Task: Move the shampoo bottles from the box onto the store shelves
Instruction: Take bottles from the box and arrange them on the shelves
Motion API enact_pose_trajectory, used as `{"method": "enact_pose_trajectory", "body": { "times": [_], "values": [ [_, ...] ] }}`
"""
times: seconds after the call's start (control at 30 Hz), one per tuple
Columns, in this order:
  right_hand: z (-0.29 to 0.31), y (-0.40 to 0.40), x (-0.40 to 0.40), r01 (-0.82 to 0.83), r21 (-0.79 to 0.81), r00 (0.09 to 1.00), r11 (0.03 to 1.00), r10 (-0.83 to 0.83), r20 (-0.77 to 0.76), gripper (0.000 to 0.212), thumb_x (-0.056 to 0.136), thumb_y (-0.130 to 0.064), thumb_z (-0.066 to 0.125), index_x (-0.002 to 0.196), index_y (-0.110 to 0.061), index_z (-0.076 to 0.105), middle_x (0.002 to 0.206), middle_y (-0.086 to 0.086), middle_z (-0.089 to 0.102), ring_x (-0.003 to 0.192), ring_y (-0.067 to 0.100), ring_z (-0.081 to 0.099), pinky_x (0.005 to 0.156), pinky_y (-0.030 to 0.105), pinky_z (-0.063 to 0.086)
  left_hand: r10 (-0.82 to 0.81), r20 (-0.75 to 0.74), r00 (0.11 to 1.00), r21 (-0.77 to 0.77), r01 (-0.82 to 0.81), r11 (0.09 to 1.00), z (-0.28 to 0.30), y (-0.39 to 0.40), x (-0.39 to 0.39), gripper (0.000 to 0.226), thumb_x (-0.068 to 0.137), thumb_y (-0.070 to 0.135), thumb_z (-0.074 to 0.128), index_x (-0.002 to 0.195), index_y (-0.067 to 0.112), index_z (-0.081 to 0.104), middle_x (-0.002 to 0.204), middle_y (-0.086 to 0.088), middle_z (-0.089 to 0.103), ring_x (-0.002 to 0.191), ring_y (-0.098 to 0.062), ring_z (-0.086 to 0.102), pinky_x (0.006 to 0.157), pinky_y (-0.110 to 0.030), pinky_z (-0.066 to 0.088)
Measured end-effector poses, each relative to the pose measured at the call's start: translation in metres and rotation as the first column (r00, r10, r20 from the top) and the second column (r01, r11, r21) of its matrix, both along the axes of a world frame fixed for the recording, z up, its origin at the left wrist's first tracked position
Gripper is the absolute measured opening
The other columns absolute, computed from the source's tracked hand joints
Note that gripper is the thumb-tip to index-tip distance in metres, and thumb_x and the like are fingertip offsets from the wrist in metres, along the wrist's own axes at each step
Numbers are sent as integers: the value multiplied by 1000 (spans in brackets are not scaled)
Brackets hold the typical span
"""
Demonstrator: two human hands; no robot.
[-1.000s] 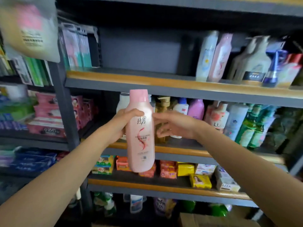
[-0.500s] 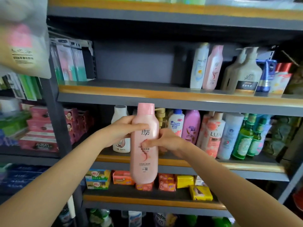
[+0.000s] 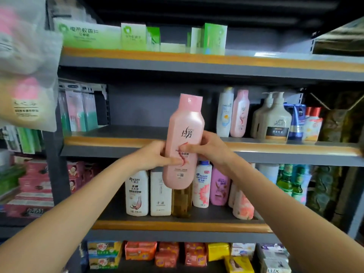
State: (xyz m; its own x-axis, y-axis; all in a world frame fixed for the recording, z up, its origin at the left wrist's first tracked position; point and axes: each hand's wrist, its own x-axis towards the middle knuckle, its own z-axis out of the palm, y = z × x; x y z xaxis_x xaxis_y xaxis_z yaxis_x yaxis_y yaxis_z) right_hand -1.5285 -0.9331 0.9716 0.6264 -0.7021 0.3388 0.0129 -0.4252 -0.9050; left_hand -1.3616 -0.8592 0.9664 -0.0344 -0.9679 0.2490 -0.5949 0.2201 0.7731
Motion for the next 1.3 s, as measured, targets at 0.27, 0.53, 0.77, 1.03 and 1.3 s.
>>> {"method": "enact_pose_trajectory", "body": {
  "times": [0.27,0.53,0.77,1.03,1.3],
  "values": [
    [59,-8,7,27,-299,979,954,35,200,40,70,-1,78,97,-23,57,97,1,70,88,15,68,70,26,55,90,-68,994,-312,-107,944,52,-7,0,39,76,17,74,109,28,57,97,15,65,93,-4,63,82,-27,52],
    [79,-45,-2,119,-456,987,882,-55,151,56,68,-5,80,107,-32,51,102,0,67,98,18,64,77,29,54,229,79,970,-384,-182,905,75,-48,-14,44,78,24,74,116,23,53,101,11,58,90,-7,56,79,-24,43],
    [78,-91,-19,107,-414,994,904,-106,26,58,66,-2,81,110,-24,50,99,0,66,95,19,64,78,30,55,200,99,975,-268,-167,949,69,-97,-29,50,78,24,74,123,13,57,120,-4,63,108,-20,59,91,-34,49],
    [59,-130,-14,143,-444,981,885,-187,-56,69,69,-13,81,127,-21,45,109,6,66,102,23,63,85,43,54,189,110,976,-162,-170,972,58,-128,-28,49,81,20,71,126,14,53,125,-4,60,113,-22,57,95,-38,48],
    [72,-149,-10,109,-241,984,964,-139,-108,47,78,-11,75,116,-11,49,94,6,61,63,9,60,51,24,55,139,19,990,-29,-139,990,70,-155,-26,47,86,12,64,130,11,48,127,-8,57,116,-24,55,91,-35,52]
  ]
}}
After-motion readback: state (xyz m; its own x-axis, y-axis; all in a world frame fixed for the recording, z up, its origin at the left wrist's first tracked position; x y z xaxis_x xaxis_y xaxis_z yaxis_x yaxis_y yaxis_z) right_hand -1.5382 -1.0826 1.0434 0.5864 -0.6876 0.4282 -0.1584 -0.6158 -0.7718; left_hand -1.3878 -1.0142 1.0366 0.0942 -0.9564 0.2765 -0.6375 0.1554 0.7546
